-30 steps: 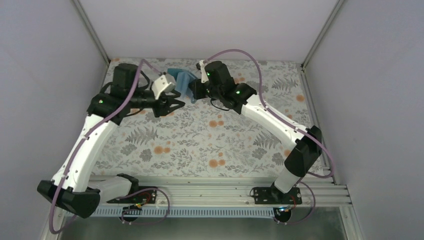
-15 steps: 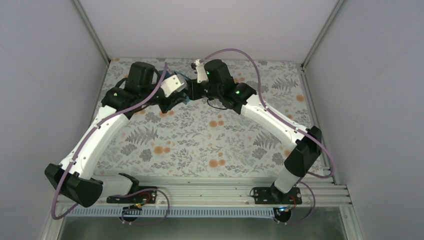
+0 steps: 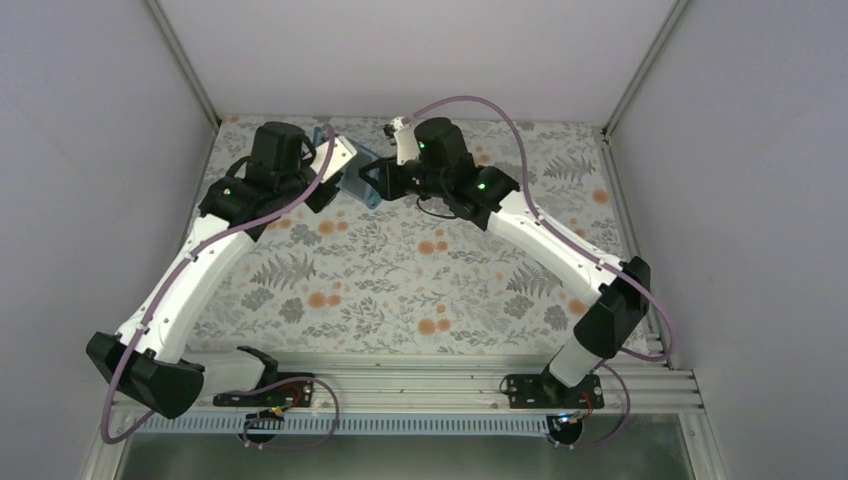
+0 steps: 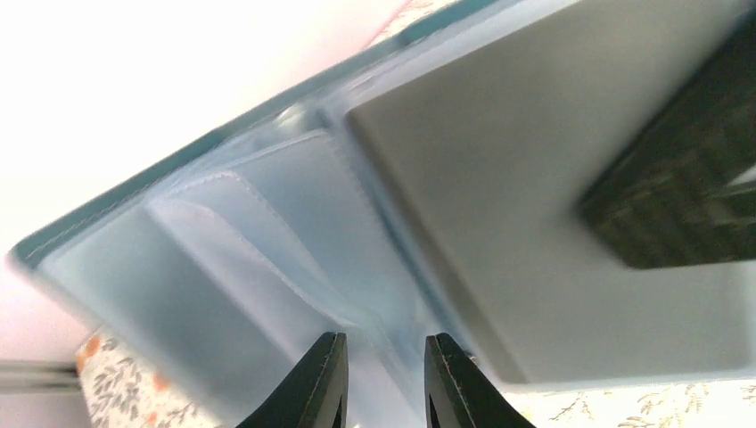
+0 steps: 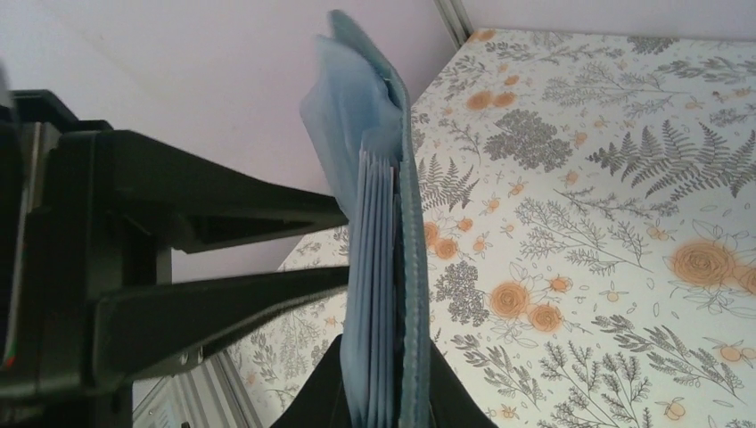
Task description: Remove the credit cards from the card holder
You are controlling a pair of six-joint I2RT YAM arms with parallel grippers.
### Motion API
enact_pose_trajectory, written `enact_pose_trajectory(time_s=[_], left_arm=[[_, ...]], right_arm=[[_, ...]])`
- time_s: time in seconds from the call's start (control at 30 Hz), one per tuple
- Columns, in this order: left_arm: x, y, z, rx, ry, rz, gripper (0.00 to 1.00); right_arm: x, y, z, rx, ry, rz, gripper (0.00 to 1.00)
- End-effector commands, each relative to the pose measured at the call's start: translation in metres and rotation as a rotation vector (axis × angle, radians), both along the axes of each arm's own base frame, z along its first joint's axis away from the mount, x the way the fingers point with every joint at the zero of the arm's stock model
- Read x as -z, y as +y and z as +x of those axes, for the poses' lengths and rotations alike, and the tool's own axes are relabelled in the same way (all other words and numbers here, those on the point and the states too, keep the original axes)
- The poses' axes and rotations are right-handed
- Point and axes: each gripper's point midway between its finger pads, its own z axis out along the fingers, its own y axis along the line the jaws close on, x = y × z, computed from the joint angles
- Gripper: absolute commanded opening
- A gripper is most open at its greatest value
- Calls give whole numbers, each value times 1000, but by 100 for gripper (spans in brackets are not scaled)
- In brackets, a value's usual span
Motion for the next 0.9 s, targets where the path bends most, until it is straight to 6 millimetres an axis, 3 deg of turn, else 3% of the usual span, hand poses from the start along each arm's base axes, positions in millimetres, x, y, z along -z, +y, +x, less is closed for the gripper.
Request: enact_pose_trajectory(time_s=[0.0,0.1,0.2,0.4,0.6,0.73,0.87], left_arm=[[-19,24,6,-94,-73,23,22],[-17,29,4,-100,-62,17,24],[-14,31,2,-97,-45,2,37],[-15,24,-8,-51,-8,-54,51],[-21,27,-16,-17,-7,-66,62],[-37,10,-36,136,-8,-83,64],[-51,-16,-72,342,27,-148,66]], right_arm=[[-37,-4,-23,-82,-80,68,4],[-37,-8,-25,-100,-83,81,4],[-36,-11,-27,-118,-88,79,4],[-35,-15,-33,-162,-97,85,4],[-26,-26,-21,-135,-61,82,4],[-14,-25,-5,-96,33,82,4],[-9,-23,17,2,70,92,4]])
